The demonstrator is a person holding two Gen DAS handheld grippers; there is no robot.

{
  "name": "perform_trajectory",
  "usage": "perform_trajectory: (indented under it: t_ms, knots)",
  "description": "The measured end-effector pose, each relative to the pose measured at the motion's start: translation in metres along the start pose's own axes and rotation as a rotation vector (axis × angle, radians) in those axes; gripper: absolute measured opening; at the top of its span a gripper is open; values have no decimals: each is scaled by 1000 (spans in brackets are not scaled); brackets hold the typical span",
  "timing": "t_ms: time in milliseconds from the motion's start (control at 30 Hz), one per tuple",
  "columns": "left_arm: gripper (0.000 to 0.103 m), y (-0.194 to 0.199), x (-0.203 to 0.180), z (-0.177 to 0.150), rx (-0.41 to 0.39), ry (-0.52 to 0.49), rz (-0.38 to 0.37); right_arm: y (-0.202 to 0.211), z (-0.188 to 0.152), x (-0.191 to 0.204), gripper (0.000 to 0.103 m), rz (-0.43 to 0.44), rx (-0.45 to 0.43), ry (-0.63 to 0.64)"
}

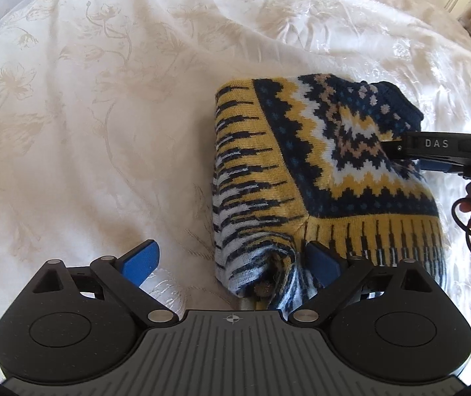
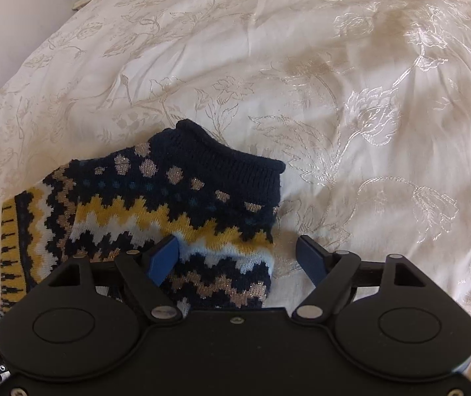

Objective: Fold small clothes

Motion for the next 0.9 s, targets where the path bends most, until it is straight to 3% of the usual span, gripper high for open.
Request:
perform_trajectory:
  t_ms: [167,500,767,900]
  knots:
    - [96,23,2,-19,-34,-15,-31,24,-8,-11,80,39,-27,-33]
    - [96,31,-9,-54,2,-44,-115,55,-53,-21,89,135,-20,-125]
    - [96,4,-29,-43,6,-48,-188,45,-51,-15,94,167,-4,-141]
    - [96,-10,-36,-37,45,-15,-243,31,-43,-9,97,211,19,-143]
Point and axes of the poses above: each gripper's, at about its wrist camera, not at the fingertips, and y roughly against the way its jaws point, x to its left, z to its top, the point moved 9 cm from there along -y, roughly the way its jaws point, and after that the axes turned 5 degrees about -y, right-handed, at the moved point
